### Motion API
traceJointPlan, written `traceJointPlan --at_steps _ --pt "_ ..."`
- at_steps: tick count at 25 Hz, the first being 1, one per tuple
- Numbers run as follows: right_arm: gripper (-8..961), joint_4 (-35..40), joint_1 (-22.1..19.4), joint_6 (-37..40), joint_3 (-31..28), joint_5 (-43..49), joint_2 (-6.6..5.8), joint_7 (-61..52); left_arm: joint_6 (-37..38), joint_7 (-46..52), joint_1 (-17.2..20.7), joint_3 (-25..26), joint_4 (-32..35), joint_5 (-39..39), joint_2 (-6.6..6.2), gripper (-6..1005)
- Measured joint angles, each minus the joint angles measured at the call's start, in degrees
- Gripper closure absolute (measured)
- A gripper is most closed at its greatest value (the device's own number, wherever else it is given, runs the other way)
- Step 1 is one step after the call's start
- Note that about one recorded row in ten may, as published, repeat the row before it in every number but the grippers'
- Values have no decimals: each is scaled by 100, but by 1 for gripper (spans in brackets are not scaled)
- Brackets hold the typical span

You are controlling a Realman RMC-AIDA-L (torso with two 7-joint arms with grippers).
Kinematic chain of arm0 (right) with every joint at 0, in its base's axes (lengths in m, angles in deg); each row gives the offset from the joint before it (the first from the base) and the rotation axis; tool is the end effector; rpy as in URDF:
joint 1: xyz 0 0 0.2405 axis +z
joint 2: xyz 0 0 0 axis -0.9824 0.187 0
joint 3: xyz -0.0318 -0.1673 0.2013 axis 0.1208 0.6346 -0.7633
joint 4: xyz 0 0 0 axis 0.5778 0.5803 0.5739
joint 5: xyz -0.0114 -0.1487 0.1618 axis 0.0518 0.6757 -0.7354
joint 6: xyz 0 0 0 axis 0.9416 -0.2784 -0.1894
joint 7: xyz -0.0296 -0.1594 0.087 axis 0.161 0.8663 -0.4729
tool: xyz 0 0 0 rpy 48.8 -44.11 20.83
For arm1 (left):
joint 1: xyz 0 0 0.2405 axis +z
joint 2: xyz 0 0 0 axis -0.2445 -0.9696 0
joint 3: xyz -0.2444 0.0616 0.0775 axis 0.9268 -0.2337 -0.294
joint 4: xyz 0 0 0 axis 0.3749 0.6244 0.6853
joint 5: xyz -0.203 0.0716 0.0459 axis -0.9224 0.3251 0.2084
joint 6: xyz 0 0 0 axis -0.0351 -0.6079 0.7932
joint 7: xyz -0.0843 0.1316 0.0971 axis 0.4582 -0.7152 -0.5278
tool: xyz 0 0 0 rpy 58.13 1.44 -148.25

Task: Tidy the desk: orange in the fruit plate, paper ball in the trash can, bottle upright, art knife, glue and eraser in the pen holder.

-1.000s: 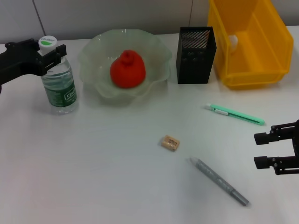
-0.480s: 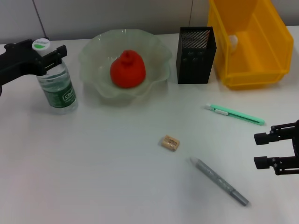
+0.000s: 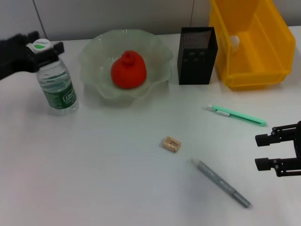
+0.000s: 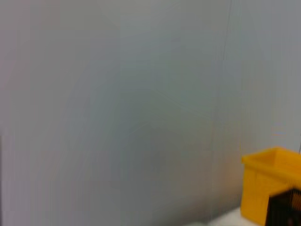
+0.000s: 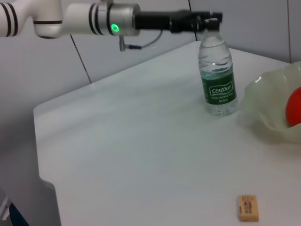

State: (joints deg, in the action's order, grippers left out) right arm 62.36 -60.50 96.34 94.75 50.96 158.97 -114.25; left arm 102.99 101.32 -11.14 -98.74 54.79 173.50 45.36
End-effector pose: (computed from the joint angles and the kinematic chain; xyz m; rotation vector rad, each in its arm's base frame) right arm 0.2866 0.2696 0.0508 -2.8621 0.6366 0.4510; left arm -0.2604 0.4266 0.0183 -2.2494 -0.5995 -0.6813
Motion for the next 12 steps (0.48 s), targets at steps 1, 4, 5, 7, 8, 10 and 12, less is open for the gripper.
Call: traceJointPlan --at_steps 1,4,5,7,8,10,12 --pt "359 1 0 -1 -1 0 -3 -1 111 -8 89 28 154 -184 -15 214" --pt "359 14 0 0 -1 0 -6 -19 349 19 292 173 602 -426 -22 202" --pt "359 18 2 1 -6 -1 -7 -23 459 57 356 261 779 -515 -24 203" --pt "359 29 6 4 -24 -8 -8 -34 871 159 460 492 1032 -665 -46 203" --pt "359 35 8 4 -40 -16 -10 -47 1119 215 491 611 1093 -736 -69 203" --pt "359 60 11 4 -57 -28 -18 -99 1831 330 514 854 1090 -855 -180 204" --pt "359 118 20 2 -61 -36 -26 -182 2763 379 501 972 918 -888 -350 204"
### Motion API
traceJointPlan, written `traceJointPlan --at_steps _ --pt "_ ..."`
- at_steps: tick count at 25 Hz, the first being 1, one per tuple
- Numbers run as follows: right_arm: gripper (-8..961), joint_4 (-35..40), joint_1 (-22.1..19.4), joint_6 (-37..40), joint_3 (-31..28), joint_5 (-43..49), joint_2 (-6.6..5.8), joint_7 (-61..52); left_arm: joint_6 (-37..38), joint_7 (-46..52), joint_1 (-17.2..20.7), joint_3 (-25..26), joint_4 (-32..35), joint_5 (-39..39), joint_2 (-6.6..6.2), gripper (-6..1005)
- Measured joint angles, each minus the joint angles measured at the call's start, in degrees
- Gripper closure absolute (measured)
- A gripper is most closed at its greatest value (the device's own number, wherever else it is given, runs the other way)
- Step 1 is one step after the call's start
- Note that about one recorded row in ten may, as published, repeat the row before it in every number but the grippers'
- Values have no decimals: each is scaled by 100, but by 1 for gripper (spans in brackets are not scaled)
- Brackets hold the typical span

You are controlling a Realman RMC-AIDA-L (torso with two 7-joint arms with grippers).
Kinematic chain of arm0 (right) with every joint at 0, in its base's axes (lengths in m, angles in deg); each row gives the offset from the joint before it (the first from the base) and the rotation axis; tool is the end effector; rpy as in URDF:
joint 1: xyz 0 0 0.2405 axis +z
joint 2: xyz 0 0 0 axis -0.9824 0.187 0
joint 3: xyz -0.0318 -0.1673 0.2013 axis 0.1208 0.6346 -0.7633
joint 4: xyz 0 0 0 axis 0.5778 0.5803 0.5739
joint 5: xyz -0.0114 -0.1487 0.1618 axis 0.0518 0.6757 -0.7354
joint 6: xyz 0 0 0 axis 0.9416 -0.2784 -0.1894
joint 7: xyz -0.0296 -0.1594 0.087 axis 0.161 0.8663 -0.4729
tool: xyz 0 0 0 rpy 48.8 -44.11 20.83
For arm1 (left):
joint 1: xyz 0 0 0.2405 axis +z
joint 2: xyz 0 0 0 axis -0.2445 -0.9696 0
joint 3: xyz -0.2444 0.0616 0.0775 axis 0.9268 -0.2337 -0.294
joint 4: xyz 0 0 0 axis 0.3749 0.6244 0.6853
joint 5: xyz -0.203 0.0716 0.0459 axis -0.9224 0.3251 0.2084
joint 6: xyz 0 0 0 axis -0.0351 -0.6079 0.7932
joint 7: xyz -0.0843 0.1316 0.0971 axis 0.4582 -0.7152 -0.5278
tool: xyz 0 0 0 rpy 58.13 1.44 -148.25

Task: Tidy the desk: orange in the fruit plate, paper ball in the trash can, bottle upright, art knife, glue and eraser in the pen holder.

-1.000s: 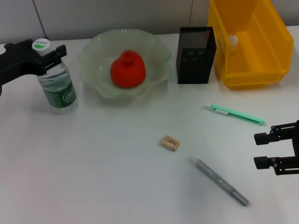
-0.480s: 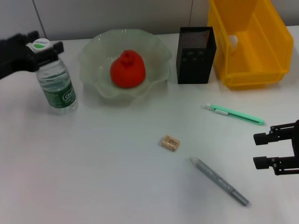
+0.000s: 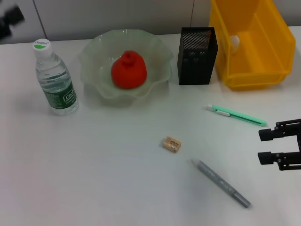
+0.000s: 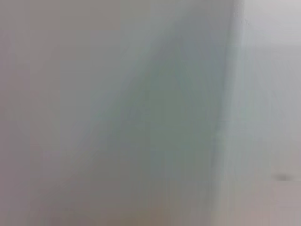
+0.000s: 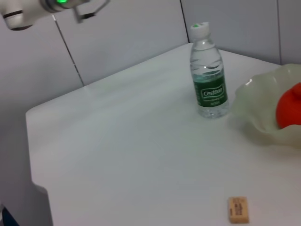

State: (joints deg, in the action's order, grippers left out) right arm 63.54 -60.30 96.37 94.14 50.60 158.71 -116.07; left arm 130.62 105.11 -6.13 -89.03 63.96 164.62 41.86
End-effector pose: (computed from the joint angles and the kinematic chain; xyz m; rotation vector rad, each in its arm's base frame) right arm 0.2854 0.2726 0.0574 -2.8392 0.6553 0.4455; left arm -0.2253 0.3672 0.1024 -2.3239 -0.3679 -1.0525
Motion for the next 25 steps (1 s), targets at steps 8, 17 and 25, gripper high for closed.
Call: traceJointPlan --at_steps 8,17,25 --pt "359 868 133 -1 46 62 -58 -928 1853 -392 49 -57 -517 748 -138 206" --pt "359 1651 1210 -28 452 1719 -445 -2318 1941 -1146 85 -70 -1038 1855 88 208" --pt "361 697 2242 -626 1446 3123 -511 -2536 1806 -1602 79 -73 -1405 2239 105 209"
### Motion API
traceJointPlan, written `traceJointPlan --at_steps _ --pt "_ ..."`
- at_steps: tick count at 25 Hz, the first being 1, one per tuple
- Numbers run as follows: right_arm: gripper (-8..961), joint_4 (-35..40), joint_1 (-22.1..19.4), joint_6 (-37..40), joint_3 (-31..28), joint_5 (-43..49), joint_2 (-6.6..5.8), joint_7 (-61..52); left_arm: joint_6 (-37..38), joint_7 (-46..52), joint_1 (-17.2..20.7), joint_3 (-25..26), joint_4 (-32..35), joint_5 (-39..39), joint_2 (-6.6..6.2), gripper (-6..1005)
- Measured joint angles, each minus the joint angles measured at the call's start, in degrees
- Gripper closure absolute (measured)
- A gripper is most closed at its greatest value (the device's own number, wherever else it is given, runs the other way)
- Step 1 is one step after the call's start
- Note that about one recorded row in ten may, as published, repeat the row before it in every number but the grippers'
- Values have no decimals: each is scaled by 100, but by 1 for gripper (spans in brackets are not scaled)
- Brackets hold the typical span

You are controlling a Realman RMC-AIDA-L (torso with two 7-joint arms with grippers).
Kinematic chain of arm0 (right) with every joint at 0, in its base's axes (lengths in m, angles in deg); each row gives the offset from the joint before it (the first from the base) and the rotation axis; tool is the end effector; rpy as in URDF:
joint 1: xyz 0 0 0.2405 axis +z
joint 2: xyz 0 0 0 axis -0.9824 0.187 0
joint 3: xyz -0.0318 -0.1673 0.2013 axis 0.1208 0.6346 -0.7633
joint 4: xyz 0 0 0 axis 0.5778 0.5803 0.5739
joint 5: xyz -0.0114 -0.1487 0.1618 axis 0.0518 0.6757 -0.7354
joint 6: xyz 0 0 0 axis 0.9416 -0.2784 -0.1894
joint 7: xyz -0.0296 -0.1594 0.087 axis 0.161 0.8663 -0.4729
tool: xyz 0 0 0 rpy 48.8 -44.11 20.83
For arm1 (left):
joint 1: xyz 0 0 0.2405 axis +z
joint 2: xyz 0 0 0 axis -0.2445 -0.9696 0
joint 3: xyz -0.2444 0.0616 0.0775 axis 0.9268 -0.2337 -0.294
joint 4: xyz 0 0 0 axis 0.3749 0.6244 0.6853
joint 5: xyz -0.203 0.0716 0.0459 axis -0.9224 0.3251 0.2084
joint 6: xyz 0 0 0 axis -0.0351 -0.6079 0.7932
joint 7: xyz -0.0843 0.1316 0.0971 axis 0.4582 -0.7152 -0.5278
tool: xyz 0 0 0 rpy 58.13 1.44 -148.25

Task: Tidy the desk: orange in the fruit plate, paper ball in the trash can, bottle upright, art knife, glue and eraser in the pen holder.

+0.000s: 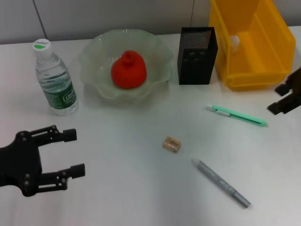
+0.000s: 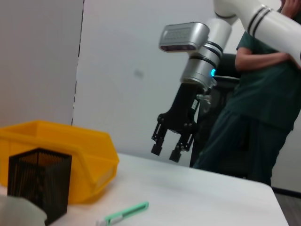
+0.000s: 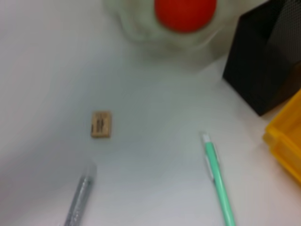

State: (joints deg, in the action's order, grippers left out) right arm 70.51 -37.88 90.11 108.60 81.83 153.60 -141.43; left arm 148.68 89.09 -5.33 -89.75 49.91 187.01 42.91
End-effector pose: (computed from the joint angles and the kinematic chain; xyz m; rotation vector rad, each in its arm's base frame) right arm 0.2369 0.3816 0.0849 -2.6913 0.7695 -0.4938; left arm -0.2682 0.2782 0.0037 -2.8380 -0.3475 -0.9132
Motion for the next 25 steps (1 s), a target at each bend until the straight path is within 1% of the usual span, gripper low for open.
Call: traceJointPlan --at_steps 3,4,5,6,7,8,9,11,12,13,16,17,18,19,20,25 --pt "362 -678 247 -379 249 91 -31 66 -111 -29 -8 1 -13 233 56 209" --pt "362 -910 318 -502 321 95 -46 128 -111 -29 -8 1 -13 233 56 209" --pt "363 -1098 373 -632 351 96 -59 199 -185 -56 -24 0 -17 354 105 209" --pt "363 -1316 438 -755 385 98 -70 279 -220 -66 -33 0 -18 399 126 210" --pt "363 -1701 550 -1032 390 101 -82 433 -273 -74 -48 0 -19 460 155 210" --pt "364 -1701 550 -1032 390 101 -82 433 -273 -74 -48 0 -19 460 155 210" --pt "364 -2018 622 -1301 393 102 -86 553 -307 -74 -60 0 -20 499 172 210" --pt "365 -2167 645 -1453 396 90 -84 621 -351 -77 -83 1 -19 562 206 210" --pt "365 -2392 660 -1782 400 59 -51 743 -377 -81 -91 1 -19 582 213 210" --pt "365 -2392 660 -1782 400 59 -51 743 -377 -81 -91 1 -19 582 213 210" --pt "366 -2665 662 -2226 416 48 27 908 -479 -201 -105 1 -74 602 225 211" --pt "367 -2765 633 -2460 394 43 105 1048 -498 -220 -120 1 -125 603 229 211" --pt "367 -2765 633 -2460 394 43 105 1048 -498 -220 -120 1 -125 603 229 211" --pt "367 -2785 603 -2566 372 24 152 1133 -507 -226 -134 0 -150 603 230 211" --pt "368 -2805 522 -2790 356 -97 228 1301 -514 -260 -150 -10 -188 603 234 211" --pt "369 -2868 368 -3236 385 -301 333 1560 -556 -331 -195 -17 -325 603 241 214"
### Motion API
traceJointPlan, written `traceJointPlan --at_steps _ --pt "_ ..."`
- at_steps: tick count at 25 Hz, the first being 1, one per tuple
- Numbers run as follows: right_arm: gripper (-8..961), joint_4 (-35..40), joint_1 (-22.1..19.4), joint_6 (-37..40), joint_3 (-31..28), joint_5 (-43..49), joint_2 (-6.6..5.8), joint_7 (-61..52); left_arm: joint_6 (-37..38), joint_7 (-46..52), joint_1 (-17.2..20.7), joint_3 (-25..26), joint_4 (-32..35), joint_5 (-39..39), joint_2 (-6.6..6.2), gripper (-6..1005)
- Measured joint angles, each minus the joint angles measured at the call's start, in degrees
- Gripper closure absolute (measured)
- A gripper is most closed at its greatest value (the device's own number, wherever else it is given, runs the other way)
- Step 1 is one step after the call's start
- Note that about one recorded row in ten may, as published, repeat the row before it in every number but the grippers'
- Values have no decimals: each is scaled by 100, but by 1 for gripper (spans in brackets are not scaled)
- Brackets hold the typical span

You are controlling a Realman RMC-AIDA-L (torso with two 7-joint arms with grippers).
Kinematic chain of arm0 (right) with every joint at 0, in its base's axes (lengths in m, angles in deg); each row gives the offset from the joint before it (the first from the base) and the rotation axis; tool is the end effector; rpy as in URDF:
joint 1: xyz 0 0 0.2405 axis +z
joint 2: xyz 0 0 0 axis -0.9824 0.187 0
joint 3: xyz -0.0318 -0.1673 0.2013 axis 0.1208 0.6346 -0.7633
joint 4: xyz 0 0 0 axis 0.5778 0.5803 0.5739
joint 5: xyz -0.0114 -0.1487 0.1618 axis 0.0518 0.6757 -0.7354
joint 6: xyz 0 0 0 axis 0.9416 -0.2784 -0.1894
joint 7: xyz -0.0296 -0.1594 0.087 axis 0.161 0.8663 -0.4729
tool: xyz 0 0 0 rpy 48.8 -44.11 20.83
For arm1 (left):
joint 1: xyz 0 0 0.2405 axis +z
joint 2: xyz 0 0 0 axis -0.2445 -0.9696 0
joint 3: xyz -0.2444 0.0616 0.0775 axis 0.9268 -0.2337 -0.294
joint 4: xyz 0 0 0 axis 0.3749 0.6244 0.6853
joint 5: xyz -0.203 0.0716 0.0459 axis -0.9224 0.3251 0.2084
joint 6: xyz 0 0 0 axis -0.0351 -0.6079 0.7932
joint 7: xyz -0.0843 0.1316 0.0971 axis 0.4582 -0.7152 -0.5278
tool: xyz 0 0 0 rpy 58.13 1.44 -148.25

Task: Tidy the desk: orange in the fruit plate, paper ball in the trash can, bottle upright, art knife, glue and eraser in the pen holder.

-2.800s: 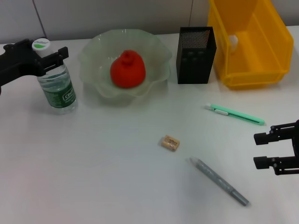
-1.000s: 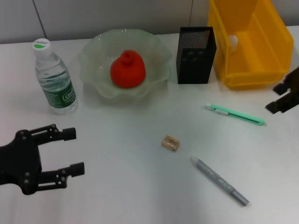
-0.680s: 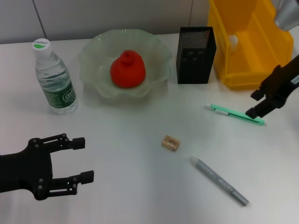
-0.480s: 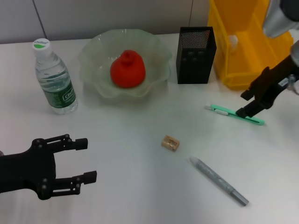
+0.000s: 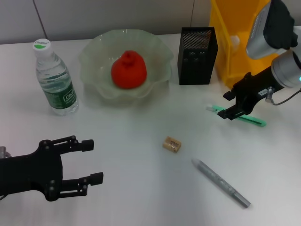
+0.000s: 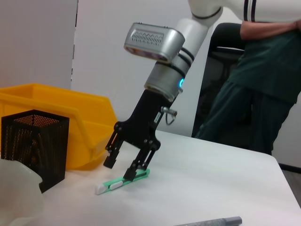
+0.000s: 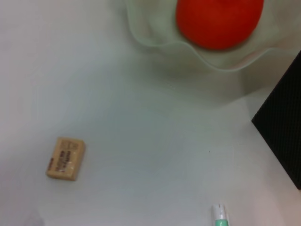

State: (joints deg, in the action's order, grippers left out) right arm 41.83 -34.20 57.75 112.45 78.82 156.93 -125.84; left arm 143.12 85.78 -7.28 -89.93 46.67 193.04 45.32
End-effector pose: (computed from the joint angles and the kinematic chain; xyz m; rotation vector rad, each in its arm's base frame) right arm 0.2688 0.4296 -0.0202 -2.7413 0.4964 -0.4058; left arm -0.2730 0.2823 -0.0321 -2.8788 -0.3704 -0.8098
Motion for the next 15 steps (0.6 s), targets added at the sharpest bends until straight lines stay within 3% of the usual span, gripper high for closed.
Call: traceJointPlan --at_steps 4,15 --pt "370 -123 -126 -394 0 -215 81 300 -29 -18 -38 0 -112 0 -2 214" --pt "374 -358 -175 -678 -43 -449 82 460 -129 -7 -69 0 -158 8 0 214"
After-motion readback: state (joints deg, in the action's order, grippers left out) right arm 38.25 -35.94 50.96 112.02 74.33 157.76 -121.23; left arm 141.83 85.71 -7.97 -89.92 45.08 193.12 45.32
